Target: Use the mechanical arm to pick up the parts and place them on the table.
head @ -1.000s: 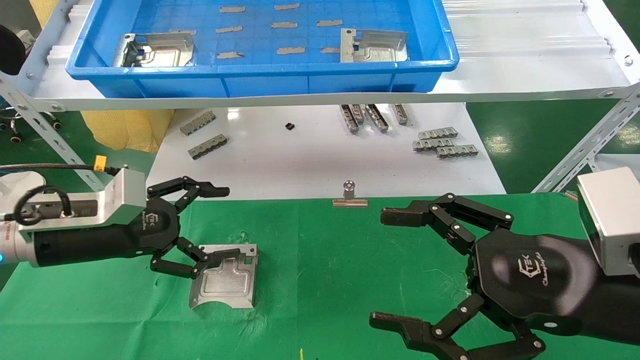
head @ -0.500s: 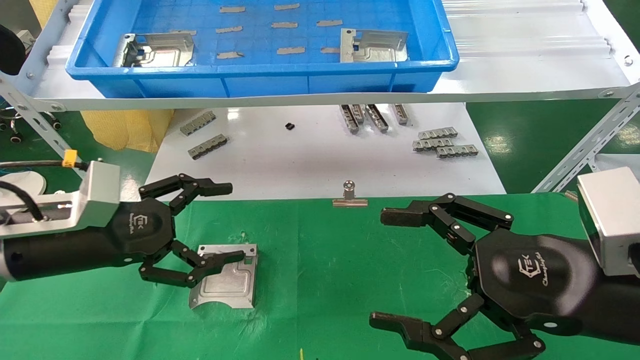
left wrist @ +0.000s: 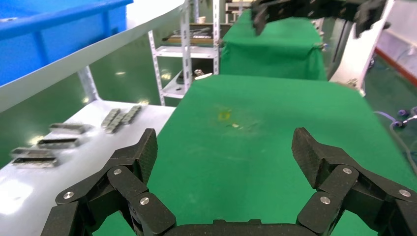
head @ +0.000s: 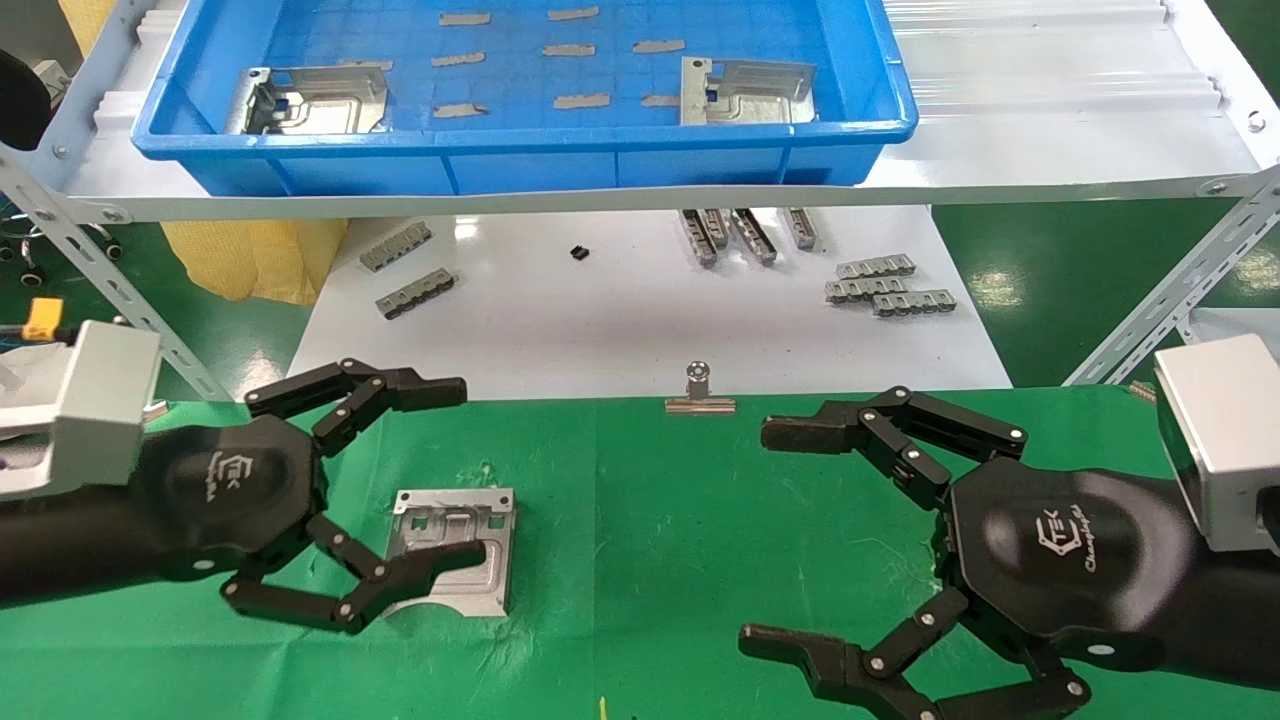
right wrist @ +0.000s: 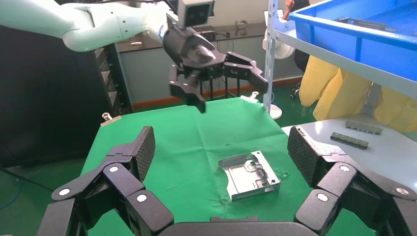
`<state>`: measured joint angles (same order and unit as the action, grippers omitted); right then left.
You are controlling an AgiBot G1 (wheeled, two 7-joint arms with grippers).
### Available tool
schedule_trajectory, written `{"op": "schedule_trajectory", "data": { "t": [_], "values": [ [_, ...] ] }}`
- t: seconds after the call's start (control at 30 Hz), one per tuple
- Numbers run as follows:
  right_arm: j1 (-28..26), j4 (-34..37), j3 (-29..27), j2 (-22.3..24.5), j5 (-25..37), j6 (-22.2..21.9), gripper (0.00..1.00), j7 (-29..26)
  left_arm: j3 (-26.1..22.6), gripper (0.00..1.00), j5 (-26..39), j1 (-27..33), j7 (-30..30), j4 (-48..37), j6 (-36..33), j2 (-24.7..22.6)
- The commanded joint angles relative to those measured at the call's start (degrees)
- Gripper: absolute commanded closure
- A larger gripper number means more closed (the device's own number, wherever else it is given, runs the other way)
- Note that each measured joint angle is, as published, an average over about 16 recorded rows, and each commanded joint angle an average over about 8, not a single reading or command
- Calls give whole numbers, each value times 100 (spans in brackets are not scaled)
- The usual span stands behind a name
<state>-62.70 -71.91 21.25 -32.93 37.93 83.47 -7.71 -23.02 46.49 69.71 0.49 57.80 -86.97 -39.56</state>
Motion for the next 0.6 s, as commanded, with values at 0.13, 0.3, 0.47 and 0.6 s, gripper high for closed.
{"op": "schedule_trajectory", "data": {
  "t": [0.13,0.3,0.47,0.6],
  "values": [
    [0,0,0,0,0,0,0,0,257,0,-170,-299,-413,580,47,167],
    [0,0,0,0,0,0,0,0,516,0,-341,-601,-829,1164,94,335],
    [0,0,0,0,0,-1,0,0,709,0,-471,-825,-1124,1602,126,459],
    [1,1,0,0,-1,-2,0,0,783,0,-526,-910,-1205,1764,138,506]
  ]
}}
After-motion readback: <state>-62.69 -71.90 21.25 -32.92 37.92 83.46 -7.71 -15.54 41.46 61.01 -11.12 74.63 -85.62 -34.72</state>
